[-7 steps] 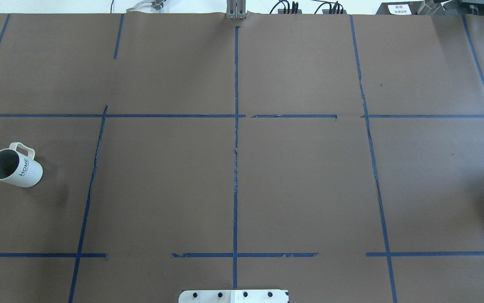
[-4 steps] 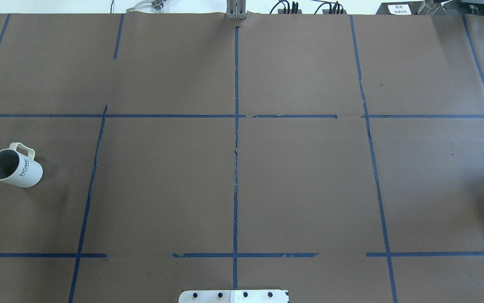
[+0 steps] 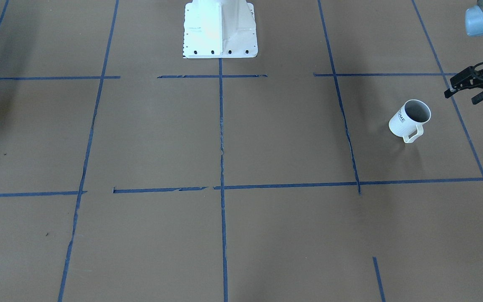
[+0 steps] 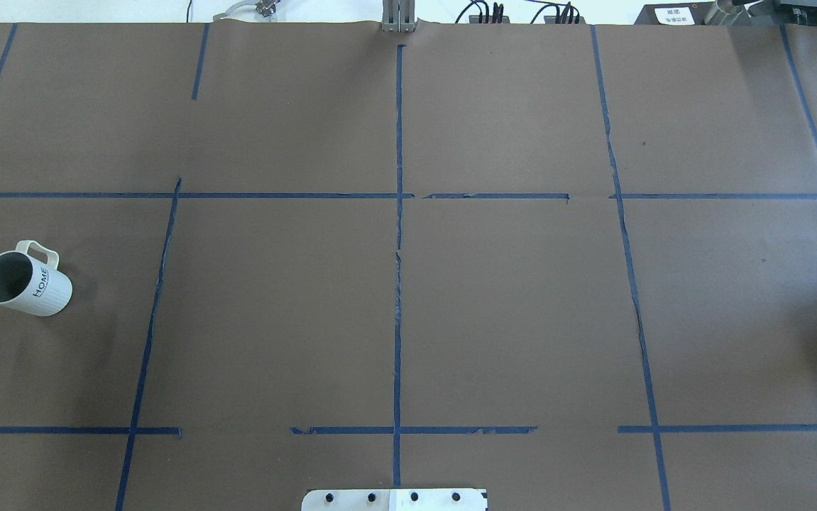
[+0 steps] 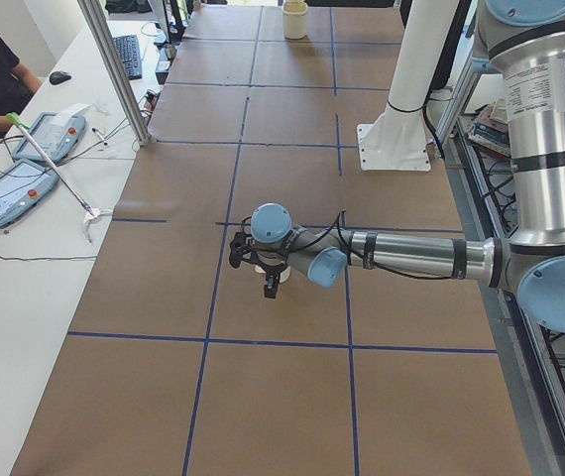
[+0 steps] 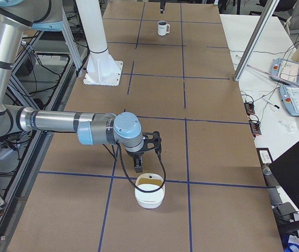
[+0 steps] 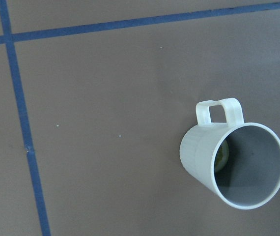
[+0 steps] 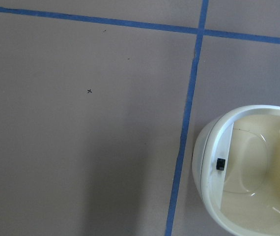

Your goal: Left arm hands cup to right arm to dump lemon

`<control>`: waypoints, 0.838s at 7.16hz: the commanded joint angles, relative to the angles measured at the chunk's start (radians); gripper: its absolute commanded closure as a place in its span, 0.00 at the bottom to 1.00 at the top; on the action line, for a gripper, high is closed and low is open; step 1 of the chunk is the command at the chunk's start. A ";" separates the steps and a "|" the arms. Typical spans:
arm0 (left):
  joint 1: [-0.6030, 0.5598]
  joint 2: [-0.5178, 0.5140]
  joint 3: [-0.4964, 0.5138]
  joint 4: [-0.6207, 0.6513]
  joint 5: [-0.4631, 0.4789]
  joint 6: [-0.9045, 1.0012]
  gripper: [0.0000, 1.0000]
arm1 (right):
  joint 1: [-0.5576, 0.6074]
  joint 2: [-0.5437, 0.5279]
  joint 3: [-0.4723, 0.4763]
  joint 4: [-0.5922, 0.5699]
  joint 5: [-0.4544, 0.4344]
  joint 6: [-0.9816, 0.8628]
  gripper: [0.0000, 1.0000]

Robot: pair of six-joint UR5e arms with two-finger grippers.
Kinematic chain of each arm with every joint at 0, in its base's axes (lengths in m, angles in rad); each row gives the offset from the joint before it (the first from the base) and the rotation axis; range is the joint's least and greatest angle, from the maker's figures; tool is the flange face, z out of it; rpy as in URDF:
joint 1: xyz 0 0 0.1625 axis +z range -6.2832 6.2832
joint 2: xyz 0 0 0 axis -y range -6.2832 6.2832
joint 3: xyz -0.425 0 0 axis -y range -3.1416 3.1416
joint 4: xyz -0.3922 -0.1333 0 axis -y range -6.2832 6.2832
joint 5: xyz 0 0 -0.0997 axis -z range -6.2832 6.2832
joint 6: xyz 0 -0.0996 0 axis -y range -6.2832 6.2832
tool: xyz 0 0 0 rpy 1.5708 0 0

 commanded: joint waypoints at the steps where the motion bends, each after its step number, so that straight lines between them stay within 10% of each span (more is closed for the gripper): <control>1: 0.092 -0.023 0.006 -0.025 0.083 -0.130 0.00 | 0.000 -0.001 0.000 0.005 0.003 -0.007 0.00; 4: 0.201 -0.086 0.079 -0.029 0.137 -0.164 0.01 | 0.000 -0.001 0.000 0.005 0.003 -0.008 0.00; 6: 0.224 -0.086 0.096 -0.029 0.160 -0.173 0.94 | 0.000 0.000 0.000 0.007 0.003 -0.008 0.00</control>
